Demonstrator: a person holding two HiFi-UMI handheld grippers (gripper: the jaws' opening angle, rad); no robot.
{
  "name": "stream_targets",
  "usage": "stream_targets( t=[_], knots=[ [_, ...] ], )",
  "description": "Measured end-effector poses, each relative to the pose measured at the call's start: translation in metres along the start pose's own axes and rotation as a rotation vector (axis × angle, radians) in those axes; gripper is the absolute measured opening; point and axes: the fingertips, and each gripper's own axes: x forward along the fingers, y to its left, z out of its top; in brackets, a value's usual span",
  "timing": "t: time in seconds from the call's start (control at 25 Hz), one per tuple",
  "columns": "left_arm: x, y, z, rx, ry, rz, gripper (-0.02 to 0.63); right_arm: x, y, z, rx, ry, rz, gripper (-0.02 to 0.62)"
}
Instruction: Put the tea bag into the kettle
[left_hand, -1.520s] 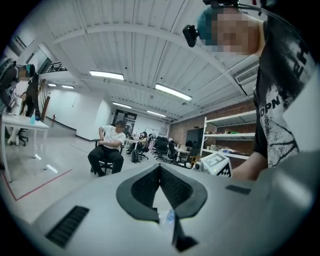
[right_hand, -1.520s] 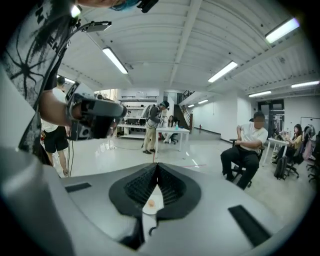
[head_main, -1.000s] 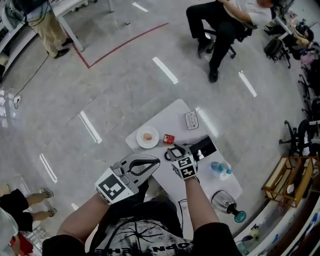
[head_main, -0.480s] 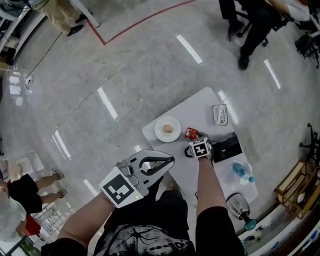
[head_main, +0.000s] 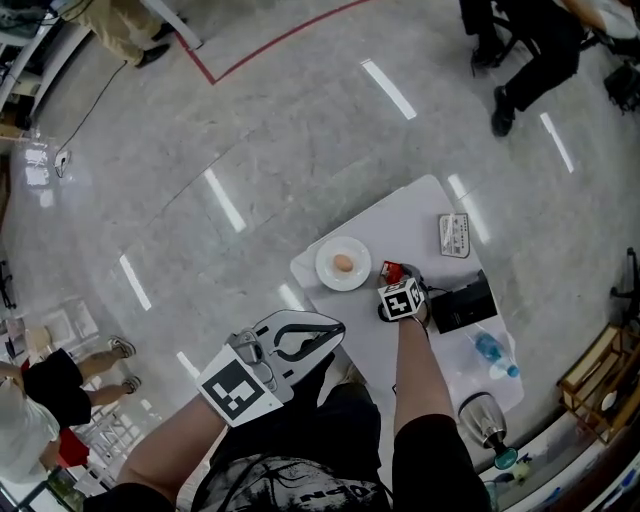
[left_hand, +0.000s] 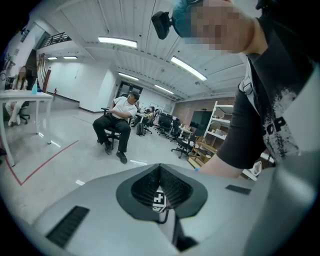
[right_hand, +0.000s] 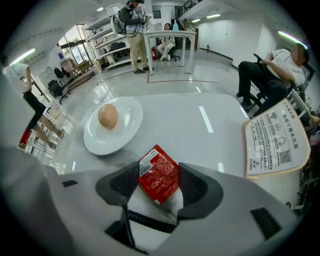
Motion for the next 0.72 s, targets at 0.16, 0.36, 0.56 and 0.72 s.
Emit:
stream_targets(
  t=[0.16, 0.36, 0.56, 0.72],
  knots=[
    [0.003, 0.001, 0.0, -0.004, -0.002, -0.002, 0.006, 0.001, 0.002, -0.001, -0.002, 0.019, -0.01, 0.239],
    [0.006, 0.0, 0.0, 0.007, 0.003, -0.002, 0.006, 0.003, 0.01, 0.0, -0.103, 0.021, -0.036, 0.057],
    [0.006, -0.003, -0.004, -0.001, 0.004, 0.001, 0.006, 0.004, 0.01, 0.0, -0.113, 0.017, -0.035, 0.044],
    [0.004, -0.008, -0.002, 0.0, -0.01, 0.002, 0.006, 0.002, 0.013, 0.001, -0.141, 0.044, -0.001, 0.041]
  ],
)
